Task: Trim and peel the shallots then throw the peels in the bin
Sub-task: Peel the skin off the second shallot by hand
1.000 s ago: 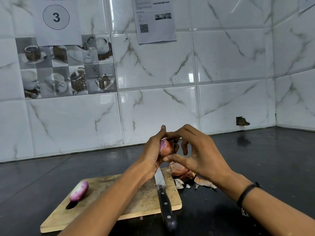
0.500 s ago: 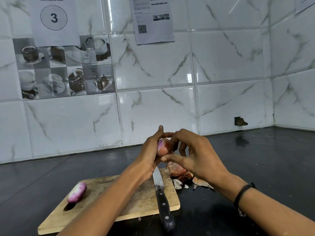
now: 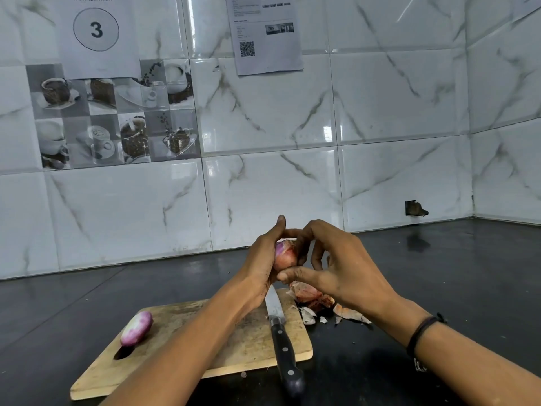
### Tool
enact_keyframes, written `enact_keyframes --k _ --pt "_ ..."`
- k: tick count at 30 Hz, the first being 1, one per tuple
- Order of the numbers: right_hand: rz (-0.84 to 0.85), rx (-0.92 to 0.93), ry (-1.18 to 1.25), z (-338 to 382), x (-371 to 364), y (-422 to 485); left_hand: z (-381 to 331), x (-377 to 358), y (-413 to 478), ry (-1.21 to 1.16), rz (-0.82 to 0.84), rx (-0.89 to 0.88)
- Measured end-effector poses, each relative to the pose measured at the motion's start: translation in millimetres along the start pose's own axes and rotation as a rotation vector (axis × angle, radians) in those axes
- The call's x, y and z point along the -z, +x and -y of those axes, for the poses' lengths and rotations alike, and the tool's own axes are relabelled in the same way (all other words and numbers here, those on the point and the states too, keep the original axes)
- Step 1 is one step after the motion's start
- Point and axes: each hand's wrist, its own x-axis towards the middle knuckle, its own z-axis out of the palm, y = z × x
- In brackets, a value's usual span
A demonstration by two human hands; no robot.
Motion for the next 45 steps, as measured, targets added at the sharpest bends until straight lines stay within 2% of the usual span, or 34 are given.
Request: enact_keyframes --k 5,14,23,31,36,41,45 --pt "0.016 0.043 0.002 1 1 1 0 1 0 -0.007 0.027 0.014" --pt "0.008 0.025 -0.038 -9 -1 3 4 8 6 0.119 -0.005 -0.001" --pt "0.163 0.093 -0.202 -10 -6 -1 6 17 19 0.031 -0.133 0.040" --pt "0.056 -0.053 -0.268 -9 4 -2 4 13 18 -0.026 -0.068 0.043" --pt "0.029 -0.105 -0.218 -10 4 -1 6 11 15 -0.007 -0.058 0.077" --pt "0.124 0.024 -0.121 -3 3 0 5 11 14 0.124 -0.094 0.121" --pt "0.175 0.024 -0.096 -1 0 -1 2 7 7 0.202 -0.055 0.142"
